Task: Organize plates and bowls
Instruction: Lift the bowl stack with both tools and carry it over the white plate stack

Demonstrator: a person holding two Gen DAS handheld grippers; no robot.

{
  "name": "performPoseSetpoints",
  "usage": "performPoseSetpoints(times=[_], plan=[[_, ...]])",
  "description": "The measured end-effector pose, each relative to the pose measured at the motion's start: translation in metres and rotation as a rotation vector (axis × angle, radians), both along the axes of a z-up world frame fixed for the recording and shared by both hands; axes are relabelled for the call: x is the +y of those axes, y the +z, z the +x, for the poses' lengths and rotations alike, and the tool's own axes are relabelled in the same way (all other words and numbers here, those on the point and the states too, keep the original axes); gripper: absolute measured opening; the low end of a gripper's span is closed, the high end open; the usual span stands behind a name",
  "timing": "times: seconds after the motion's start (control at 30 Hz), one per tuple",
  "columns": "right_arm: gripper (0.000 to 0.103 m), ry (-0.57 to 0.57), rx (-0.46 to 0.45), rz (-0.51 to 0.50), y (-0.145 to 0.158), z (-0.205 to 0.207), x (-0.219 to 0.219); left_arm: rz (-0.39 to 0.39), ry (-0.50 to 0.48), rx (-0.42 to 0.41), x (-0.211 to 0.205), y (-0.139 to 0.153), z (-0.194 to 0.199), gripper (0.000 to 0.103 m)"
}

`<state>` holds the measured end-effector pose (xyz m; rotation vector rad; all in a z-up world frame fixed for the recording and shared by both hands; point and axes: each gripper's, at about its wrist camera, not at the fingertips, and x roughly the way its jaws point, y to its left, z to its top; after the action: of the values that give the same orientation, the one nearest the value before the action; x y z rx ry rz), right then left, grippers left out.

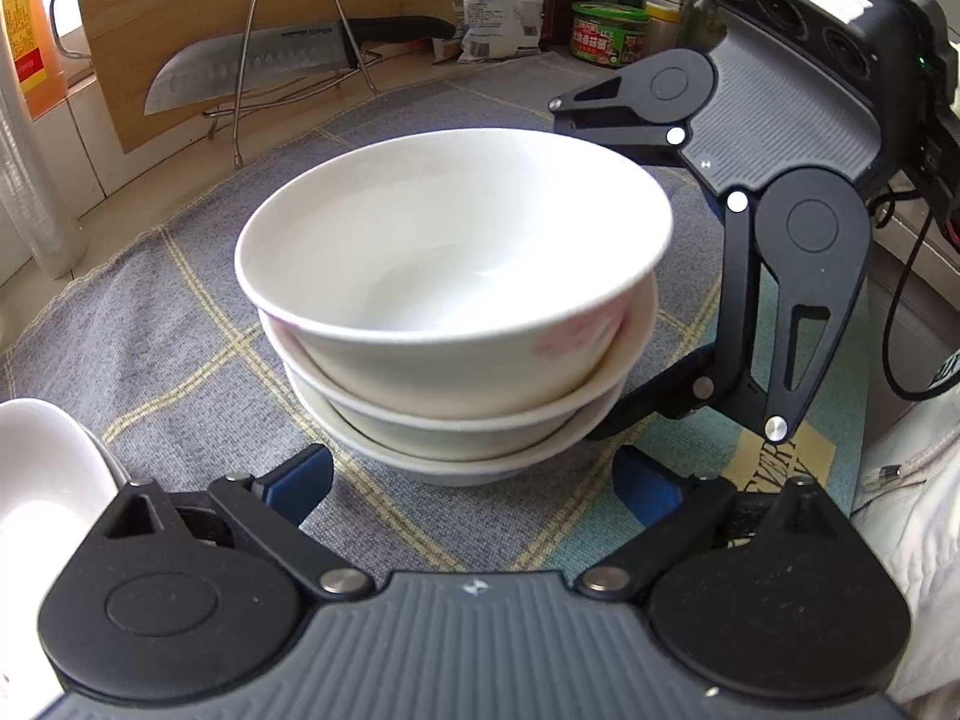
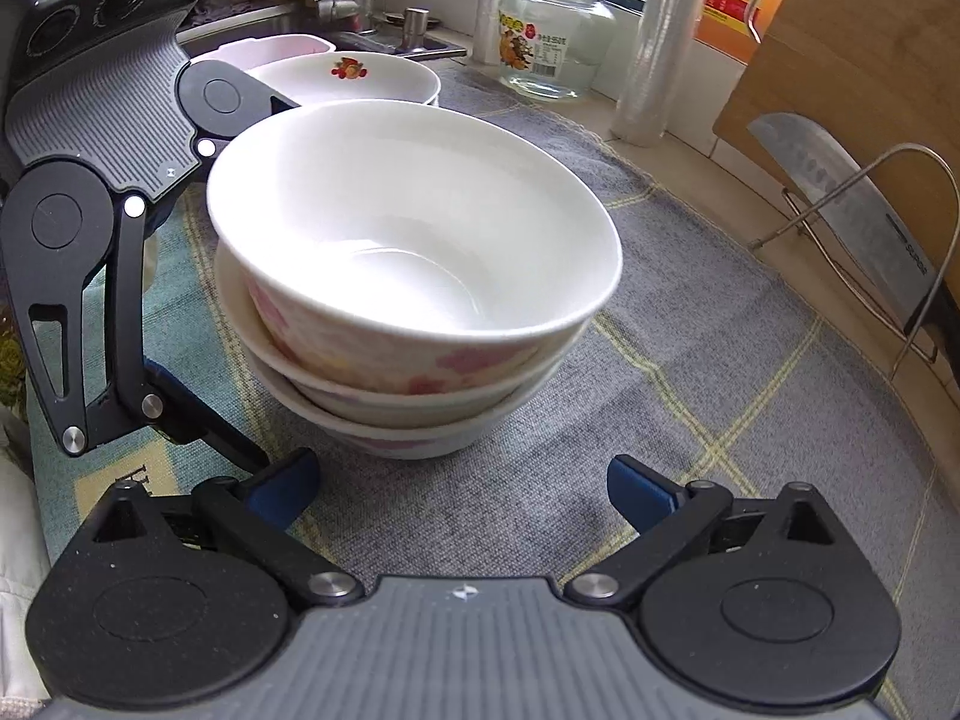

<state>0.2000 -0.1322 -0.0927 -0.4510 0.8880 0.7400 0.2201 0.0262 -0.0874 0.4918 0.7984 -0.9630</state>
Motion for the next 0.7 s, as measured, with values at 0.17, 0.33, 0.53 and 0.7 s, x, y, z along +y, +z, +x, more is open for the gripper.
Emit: performPoseSetpoints(times=[0.17, 0.33, 0.53, 0.7], plan=[[0.1, 0.105, -0.001, -0.009, 0.004, 0.007, 0.006, 0.015, -0.022, 0.013, 0.002, 0.002, 0.005, 0.089], [0.091, 0.186, 0.023, -0.021, 0.005, 0.017, 0.01, 0.023, -0.033, 0.032, 0.001, 0.001, 0.013, 0.085], [0.086, 0.252, 0.063, -0.017, 0.005, 0.025, 0.014, 0.022, -0.069, 0.046, 0.0, 0.001, 0.018, 0.084], [0.08, 0.29, 0.089, -0.016, 0.006, 0.032, 0.019, 0.03, -0.102, 0.046, 0.001, 0.002, 0.017, 0.084]])
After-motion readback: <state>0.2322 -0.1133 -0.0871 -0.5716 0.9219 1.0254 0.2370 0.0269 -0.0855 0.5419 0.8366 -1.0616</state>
